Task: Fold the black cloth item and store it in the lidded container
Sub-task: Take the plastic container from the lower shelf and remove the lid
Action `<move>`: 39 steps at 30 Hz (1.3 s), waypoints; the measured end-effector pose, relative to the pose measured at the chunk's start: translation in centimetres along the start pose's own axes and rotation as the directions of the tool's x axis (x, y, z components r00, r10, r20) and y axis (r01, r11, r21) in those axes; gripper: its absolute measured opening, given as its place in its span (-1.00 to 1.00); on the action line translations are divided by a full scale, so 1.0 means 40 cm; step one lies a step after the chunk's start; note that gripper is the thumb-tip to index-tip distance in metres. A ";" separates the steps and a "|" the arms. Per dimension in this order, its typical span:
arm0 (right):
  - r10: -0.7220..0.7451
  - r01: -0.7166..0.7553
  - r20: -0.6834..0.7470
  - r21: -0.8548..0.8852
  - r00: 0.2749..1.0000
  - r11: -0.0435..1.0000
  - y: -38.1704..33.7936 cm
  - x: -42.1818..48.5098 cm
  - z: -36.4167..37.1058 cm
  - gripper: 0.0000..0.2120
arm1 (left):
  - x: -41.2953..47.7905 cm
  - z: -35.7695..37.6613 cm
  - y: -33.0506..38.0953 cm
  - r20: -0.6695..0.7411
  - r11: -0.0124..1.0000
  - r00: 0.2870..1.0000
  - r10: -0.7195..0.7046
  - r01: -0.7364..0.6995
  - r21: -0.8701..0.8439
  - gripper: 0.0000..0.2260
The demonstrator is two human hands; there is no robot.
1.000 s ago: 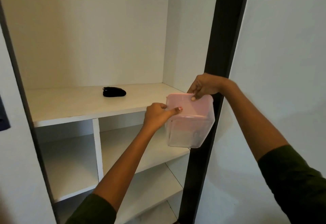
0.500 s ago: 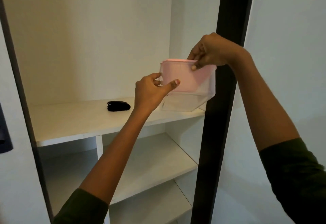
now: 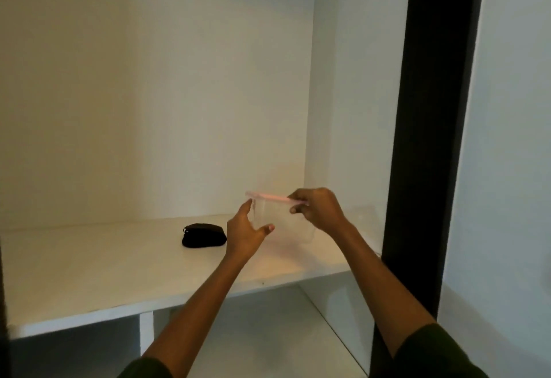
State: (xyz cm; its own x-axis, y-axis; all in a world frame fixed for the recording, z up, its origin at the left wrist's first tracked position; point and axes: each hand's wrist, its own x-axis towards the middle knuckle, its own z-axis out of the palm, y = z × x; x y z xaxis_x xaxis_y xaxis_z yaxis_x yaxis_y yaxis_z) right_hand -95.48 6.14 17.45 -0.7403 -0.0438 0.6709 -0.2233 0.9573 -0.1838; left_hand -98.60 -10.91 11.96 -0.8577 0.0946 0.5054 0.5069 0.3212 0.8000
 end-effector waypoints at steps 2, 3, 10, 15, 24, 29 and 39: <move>-0.069 0.070 -0.035 0.004 0.997 0.998 0.035 0.015 0.058 -0.77 | 0.028 0.020 -0.031 0.009 0.999 0.999 -0.040 0.040 0.028 -0.16; -0.115 0.116 -0.055 0.004 0.992 0.993 0.051 0.022 0.086 -0.78 | 0.042 0.028 -0.044 0.026 0.998 0.998 -0.063 0.063 0.026 -0.11; -0.220 0.222 -0.033 0.079 0.975 0.972 0.119 0.045 0.191 -0.76 | 0.160 0.072 -0.132 0.100 0.976 0.972 -0.214 0.218 -0.026 0.07; -0.171 0.110 0.220 0.266 0.960 0.958 0.101 0.100 0.161 -0.67 | 0.162 0.091 -0.154 0.199 0.937 0.950 -0.241 0.281 -0.207 -0.04; -0.251 0.236 0.243 0.092 0.937 0.967 0.008 0.118 0.244 -0.54 | 0.161 0.096 -0.178 0.211 0.941 0.945 -0.248 0.287 -0.178 0.13; -0.383 0.421 0.299 -0.072 0.874 0.904 -0.013 0.147 0.239 -0.58 | 0.168 0.092 -0.185 0.201 0.950 0.946 -0.254 0.283 -0.131 0.09; -0.593 0.779 0.506 -0.366 0.626 0.509 -0.036 0.162 0.196 -0.82 | 0.172 0.100 -0.187 0.165 0.967 0.965 -0.205 0.226 -0.116 -0.12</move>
State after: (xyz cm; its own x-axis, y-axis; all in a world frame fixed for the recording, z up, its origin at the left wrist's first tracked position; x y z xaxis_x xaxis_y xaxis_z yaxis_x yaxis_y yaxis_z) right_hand -104.91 2.23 16.44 -0.6522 -0.7399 0.1651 -0.4580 0.5582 0.6918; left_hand -108.64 -8.89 8.18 -0.9458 0.1807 0.2698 0.3065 0.2225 0.9255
